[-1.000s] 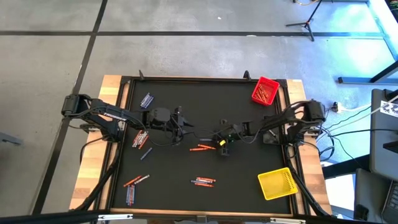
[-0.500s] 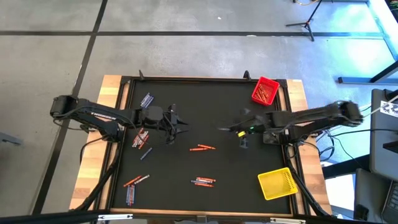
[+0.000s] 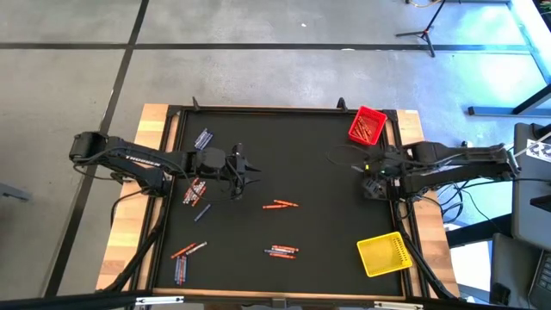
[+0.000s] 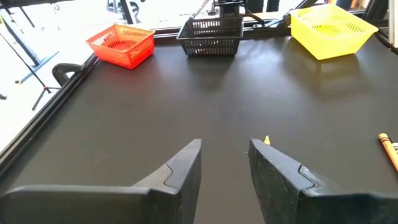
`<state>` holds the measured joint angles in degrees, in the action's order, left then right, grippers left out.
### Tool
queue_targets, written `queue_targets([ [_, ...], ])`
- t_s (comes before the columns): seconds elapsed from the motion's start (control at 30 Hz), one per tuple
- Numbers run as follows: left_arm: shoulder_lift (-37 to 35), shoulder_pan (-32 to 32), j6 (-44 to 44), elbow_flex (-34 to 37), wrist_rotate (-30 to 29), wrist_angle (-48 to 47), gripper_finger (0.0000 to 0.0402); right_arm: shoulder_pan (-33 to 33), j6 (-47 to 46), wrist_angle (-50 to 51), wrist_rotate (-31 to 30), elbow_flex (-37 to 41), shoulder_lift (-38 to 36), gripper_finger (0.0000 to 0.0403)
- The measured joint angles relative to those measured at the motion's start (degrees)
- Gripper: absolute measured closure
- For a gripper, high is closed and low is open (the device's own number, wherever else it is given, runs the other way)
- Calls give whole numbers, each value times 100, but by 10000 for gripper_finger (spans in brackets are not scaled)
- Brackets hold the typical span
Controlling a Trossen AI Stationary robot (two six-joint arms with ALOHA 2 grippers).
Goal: Sort crayons
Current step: Put the blue crayon into the black bin
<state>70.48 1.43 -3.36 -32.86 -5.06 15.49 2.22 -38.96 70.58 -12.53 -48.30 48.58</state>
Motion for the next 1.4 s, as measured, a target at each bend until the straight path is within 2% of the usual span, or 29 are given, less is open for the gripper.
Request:
queue_targets([
  [0.13,0,4,4,0,0,-4,276,0,-639,660,-141,103,91,383],
  [0.37,0,3,-141,0,0,-61,276,0,-1150,734,-141,437,163,382],
  [0.57,0,4,-320,0,1,-92,276,-43,-1202,789,-292,486,549,383],
  [0.83,0,0,-316,0,2,-128,276,-808,-552,764,192,486,1482,383],
  [1.07,0,2,-286,0,2,-225,276,-1279,135,750,301,486,2213,378],
  [1.23,0,2,-273,0,0,-223,276,-1316,309,706,302,486,2360,354],
  [1.4,0,4,-271,0,0,-191,276,-1316,317,758,361,401,2362,306],
])
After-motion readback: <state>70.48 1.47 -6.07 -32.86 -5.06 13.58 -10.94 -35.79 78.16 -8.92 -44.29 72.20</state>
